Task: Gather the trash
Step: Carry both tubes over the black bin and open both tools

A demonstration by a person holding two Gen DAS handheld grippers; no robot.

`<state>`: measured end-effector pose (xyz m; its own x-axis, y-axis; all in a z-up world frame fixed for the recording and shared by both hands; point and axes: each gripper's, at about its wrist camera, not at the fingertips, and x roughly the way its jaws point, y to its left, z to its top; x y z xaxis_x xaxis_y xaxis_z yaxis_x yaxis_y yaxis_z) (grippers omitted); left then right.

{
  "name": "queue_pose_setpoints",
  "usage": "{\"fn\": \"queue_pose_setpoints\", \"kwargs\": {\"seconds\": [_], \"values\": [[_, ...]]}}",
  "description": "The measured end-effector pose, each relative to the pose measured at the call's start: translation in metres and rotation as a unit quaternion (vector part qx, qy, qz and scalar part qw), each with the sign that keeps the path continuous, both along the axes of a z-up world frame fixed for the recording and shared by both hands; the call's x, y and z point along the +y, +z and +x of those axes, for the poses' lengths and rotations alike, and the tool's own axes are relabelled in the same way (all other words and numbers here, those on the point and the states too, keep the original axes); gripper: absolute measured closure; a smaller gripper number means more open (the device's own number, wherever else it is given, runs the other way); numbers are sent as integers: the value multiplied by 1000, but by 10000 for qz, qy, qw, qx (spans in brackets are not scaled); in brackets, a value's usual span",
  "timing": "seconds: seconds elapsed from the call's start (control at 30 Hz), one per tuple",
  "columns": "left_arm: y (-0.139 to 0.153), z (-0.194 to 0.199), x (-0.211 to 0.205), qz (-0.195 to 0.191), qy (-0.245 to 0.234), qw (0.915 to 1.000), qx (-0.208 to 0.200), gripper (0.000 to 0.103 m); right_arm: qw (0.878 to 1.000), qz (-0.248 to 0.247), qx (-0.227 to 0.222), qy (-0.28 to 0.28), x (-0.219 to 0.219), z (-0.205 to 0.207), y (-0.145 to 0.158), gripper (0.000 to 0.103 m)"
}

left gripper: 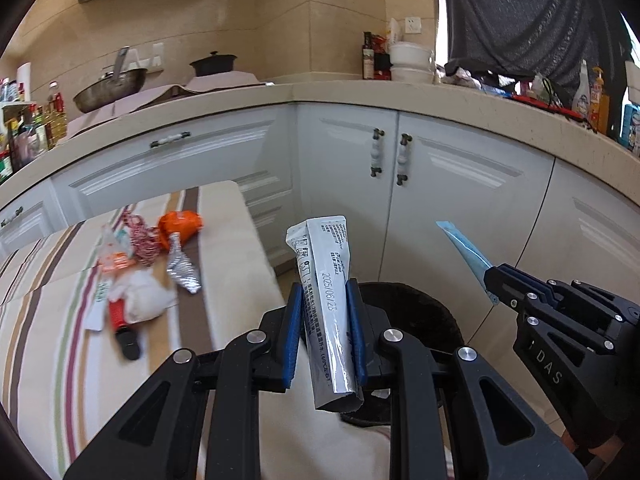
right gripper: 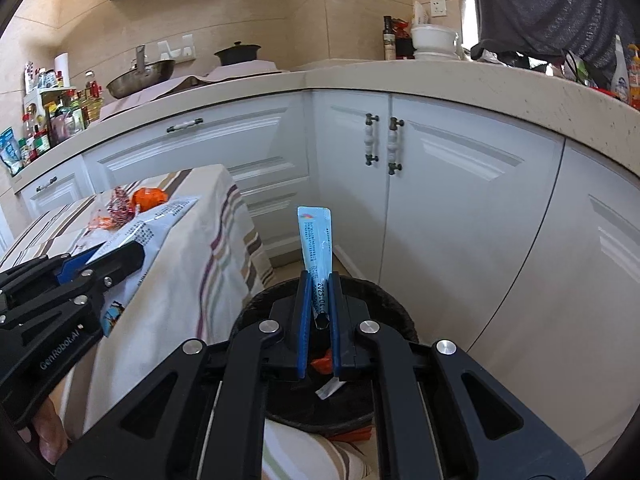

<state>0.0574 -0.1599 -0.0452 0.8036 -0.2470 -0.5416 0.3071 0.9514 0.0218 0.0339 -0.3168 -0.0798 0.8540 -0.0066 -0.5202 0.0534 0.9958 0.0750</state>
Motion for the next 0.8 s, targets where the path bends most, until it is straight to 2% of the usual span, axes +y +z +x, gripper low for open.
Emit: {"fn": "queue_pose_setpoints", "kwargs": {"seconds": [0.47,0.53,0.6,0.67,0.8], "values": [[-22,34,-42,116,49,9990,428,80,9997,114,156,-152,-36,35,-29,93],[-23,40,-45,101,103,9986,508,76,9996,124,208,-142,-38,42,-35,90],[-24,46,-48,136,130,9983,550,66,9992,204,298,-170,-43,51,-44,79],[-25,50,-51,188,144,9980,591,55,9988,284,348,-215,-47,55,-49,78],[-24,52,-48,77,135,9977,659,45,9982,369,378,-293,-49,56,-51,77]]}}
